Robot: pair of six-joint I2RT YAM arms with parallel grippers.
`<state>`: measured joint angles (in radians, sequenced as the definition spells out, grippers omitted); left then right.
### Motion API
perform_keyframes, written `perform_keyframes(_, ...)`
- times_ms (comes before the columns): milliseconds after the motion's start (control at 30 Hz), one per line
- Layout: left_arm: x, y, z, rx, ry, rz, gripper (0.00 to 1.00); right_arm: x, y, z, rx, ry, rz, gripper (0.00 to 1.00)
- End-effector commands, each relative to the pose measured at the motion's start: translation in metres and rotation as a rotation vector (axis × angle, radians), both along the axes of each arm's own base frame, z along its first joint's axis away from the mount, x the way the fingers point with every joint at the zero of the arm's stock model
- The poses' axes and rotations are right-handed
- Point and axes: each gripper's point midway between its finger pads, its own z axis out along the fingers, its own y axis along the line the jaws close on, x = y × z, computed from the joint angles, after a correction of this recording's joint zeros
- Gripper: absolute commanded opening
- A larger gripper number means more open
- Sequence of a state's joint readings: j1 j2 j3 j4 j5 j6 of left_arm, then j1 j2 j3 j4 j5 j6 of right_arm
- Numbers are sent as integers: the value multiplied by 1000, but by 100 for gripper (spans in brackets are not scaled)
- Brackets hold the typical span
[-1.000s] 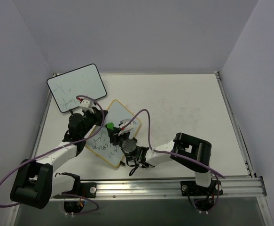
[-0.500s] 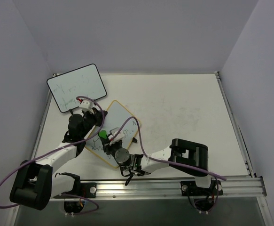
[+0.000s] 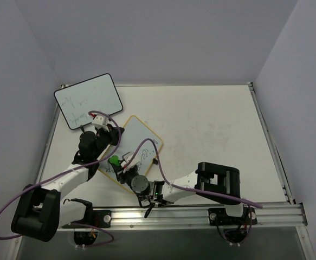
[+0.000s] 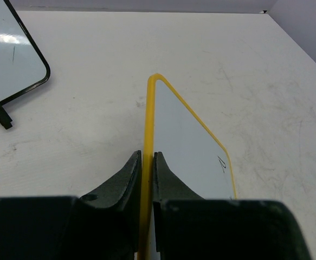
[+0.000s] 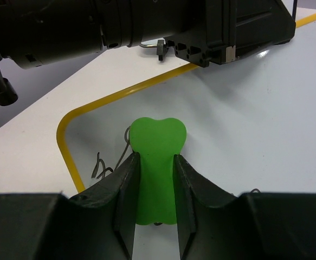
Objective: Erase the whiteboard
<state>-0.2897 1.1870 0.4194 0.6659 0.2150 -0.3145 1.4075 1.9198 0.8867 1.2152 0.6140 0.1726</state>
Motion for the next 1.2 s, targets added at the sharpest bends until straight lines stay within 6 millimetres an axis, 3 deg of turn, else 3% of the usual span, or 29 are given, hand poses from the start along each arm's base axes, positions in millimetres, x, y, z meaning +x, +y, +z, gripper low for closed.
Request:
perform_keyframes(0,-16,-38,31,-59,-66,-161,2,-34,-1,-77,-260,76,147,0)
perform_keyframes(267,-17,-36,29,-52,-64,-152,2,11,-42,-92,-253,134,-27,0)
perform_keyframes(733,-19,-34,30,-50,-67,-149,2,46,-77,-101,-269,163,-207,0)
perform_keyframes(900,-18,-35,32,-47,-70,-149,2,40,-62,-94,-259,150,-143,0)
perform_keyframes(1167,-18,-35,30,-42,-63,-151,2,3,-18,-93,-315,100,33,0)
